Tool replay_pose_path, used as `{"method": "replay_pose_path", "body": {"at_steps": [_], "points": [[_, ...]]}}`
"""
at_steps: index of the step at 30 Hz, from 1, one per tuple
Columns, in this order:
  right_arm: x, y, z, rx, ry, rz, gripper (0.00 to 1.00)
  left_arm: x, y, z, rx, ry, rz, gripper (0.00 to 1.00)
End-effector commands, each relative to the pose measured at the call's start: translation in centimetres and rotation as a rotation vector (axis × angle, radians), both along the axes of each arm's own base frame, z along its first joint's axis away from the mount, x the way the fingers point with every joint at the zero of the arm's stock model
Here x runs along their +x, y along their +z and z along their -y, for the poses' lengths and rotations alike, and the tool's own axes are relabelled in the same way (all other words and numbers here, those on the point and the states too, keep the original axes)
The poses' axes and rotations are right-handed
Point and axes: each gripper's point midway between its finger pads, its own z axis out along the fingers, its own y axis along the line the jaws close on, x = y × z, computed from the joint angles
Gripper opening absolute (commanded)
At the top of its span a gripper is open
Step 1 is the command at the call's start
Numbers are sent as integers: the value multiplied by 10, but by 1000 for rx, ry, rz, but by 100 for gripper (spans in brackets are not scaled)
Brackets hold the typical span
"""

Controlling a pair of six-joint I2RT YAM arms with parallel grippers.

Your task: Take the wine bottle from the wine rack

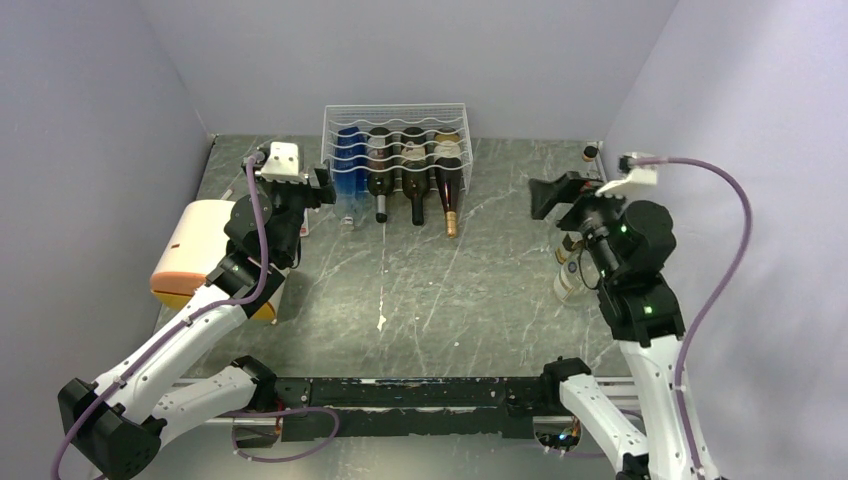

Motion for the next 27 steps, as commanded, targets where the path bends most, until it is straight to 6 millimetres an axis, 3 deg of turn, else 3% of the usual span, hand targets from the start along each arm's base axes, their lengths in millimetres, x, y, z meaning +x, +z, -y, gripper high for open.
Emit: {"method": "replay_pose_path", "body": {"at_steps": [1, 5, 10, 16, 23, 27], "points": [[7, -27, -92, 55, 512, -59, 100, -3, 13, 1, -29, -12, 29, 87], [14, -86, -134, 143, 613, -241, 100, -1, 10, 1, -24, -8, 23, 87], [15, -149, -179, -71, 512, -422, 100, 0, 8, 2, -18, -8, 16, 86], [43, -215, -179, -288, 326, -620, 100, 0, 7, 2, -17, -7, 16, 87], [85, -258, -167, -413, 144, -651, 100, 2, 5, 4, -9, -6, 12, 87], [113, -276, -168, -406, 143, -670, 100, 3, 3, 4, -5, -6, 9, 87]]}}
